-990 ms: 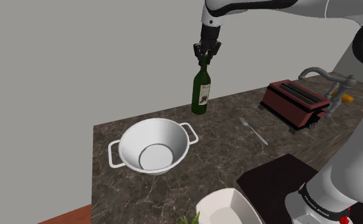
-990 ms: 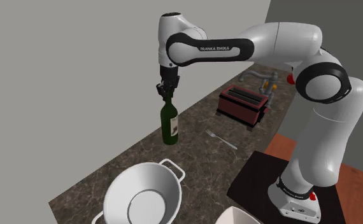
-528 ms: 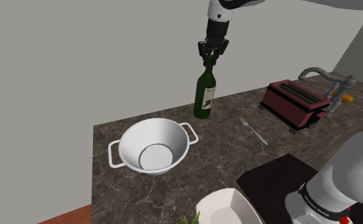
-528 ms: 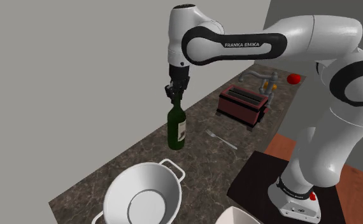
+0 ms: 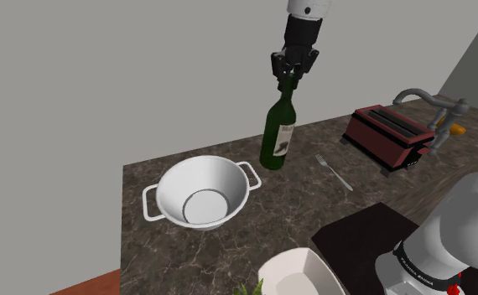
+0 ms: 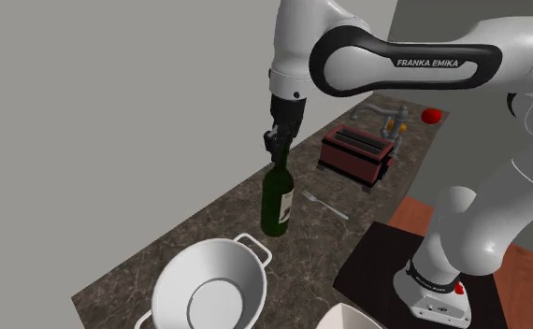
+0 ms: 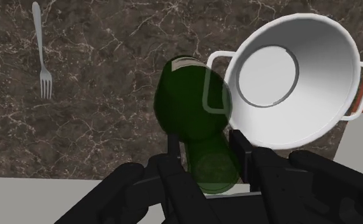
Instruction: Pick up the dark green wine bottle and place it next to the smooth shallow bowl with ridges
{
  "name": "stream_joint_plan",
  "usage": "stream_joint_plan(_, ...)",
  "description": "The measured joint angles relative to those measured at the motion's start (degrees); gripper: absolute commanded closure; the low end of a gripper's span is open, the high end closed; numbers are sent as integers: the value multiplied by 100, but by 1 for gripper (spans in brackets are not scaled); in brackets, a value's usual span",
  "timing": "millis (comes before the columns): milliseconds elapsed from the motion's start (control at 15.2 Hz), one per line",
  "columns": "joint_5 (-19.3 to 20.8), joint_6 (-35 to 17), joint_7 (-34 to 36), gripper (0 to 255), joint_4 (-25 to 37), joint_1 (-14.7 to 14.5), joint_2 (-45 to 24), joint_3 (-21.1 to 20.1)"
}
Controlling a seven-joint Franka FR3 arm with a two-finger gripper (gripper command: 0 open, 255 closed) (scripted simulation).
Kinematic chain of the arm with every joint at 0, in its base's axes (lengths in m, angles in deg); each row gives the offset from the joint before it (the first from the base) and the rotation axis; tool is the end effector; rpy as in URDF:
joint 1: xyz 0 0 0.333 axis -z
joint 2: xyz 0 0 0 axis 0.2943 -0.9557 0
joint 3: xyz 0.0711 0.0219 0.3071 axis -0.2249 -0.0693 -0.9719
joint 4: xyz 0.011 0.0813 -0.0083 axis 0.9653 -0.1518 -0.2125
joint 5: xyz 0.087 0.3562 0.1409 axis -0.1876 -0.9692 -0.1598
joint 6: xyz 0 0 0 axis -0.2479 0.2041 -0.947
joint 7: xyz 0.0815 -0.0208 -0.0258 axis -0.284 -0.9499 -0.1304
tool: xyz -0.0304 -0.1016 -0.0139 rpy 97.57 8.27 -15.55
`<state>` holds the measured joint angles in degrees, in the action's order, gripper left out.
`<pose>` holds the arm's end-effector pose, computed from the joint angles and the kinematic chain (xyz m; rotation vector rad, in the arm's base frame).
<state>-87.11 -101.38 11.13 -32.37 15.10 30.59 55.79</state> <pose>0.4589 0.1003 0.6415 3.1262 -0.2600 0.1499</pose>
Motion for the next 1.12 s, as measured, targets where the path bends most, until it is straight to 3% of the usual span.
stream_joint_plan(528, -271, 712, 590, 255, -345, -277, 1079, -367)
stream_joint_plan(1122, -663, 1602, 1439, 255, -94, -577, 1780, -924)
